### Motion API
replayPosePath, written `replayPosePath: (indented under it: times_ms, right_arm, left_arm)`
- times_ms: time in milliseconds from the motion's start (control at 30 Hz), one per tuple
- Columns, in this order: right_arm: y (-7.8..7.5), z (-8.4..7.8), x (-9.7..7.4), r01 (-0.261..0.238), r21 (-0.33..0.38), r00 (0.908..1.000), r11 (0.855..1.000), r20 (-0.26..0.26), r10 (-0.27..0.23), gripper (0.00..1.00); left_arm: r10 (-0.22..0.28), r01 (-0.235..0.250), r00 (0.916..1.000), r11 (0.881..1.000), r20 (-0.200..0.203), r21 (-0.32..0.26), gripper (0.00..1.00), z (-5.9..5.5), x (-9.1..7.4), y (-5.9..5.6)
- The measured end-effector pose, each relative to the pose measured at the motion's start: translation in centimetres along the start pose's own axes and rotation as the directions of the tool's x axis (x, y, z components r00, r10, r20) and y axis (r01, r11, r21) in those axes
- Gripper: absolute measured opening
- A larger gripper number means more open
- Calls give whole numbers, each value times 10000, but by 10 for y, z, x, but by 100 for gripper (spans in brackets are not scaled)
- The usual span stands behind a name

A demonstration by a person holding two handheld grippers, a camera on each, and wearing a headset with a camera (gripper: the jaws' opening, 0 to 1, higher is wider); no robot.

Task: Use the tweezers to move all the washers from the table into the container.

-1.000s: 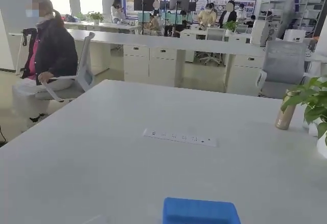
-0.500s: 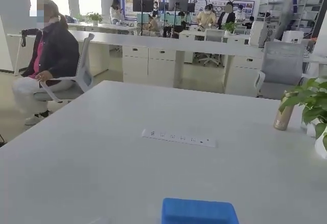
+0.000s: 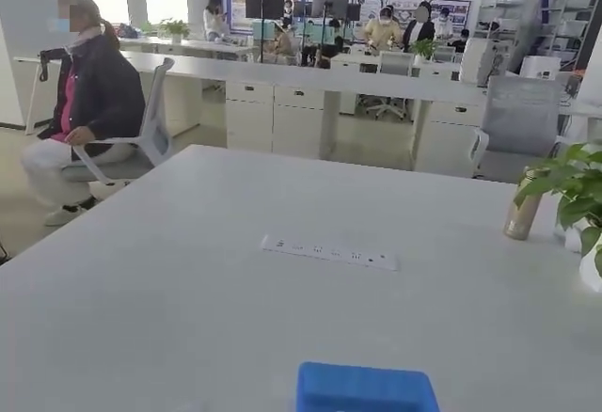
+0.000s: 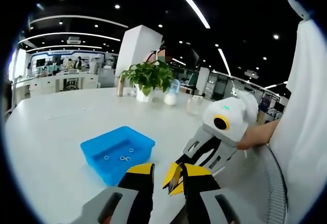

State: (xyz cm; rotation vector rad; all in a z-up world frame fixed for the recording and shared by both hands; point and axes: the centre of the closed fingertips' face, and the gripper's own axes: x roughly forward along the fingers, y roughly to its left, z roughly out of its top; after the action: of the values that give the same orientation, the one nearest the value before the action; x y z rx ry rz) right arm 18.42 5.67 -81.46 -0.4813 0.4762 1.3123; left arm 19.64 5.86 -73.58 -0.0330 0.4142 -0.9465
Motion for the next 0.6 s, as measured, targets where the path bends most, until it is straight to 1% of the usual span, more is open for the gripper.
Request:
replayPosePath:
  times_ms: [67, 167, 200, 300, 400, 467, 533, 600]
  right_arm:
    - [1, -3, 2, -21, -216, 9999, 9998, -133, 18, 3]
    - [-1, -1, 0, 51, -209, 10000, 9998, -65, -52, 3]
    - [-3, 0, -1, 122, -158, 9999, 9998, -20, -122, 3]
    - [-12, 1, -6, 398, 126, 9990, 9991, 201, -401, 3]
    - [-12, 5, -10, 447, 217, 9981, 9988, 411, -455, 3]
    - [-9, 6, -6, 185, 197, 9982, 9996, 575, -196, 3]
    - [1, 10, -4, -210, 84, 9975, 9997, 684, 204, 3]
    - [8, 12, -2, -457, -90, 9965, 9989, 703, 462, 3]
  left_arm:
    - [-174, 175, 9998, 9998, -112, 116, 13, -2, 1, -5]
    - [-374, 391, 9984, 9984, -423, 400, 8, -6, 4, -10]
    - [-369, 396, 9981, 9978, -497, 527, 8, -7, 5, -11]
    - [-346, 376, 9981, 9976, -512, 588, 12, -7, 5, -11]
    - [-293, 320, 9984, 9979, -486, 560, 11, -6, 4, -8]
    - [-292, 312, 9987, 9983, -406, 490, 11, -5, 4, -7]
    - [-303, 319, 9989, 9985, -356, 446, 11, -4, 4, -7]
    - [-374, 388, 9987, 9984, -338, 422, 11, -4, 4, -8]
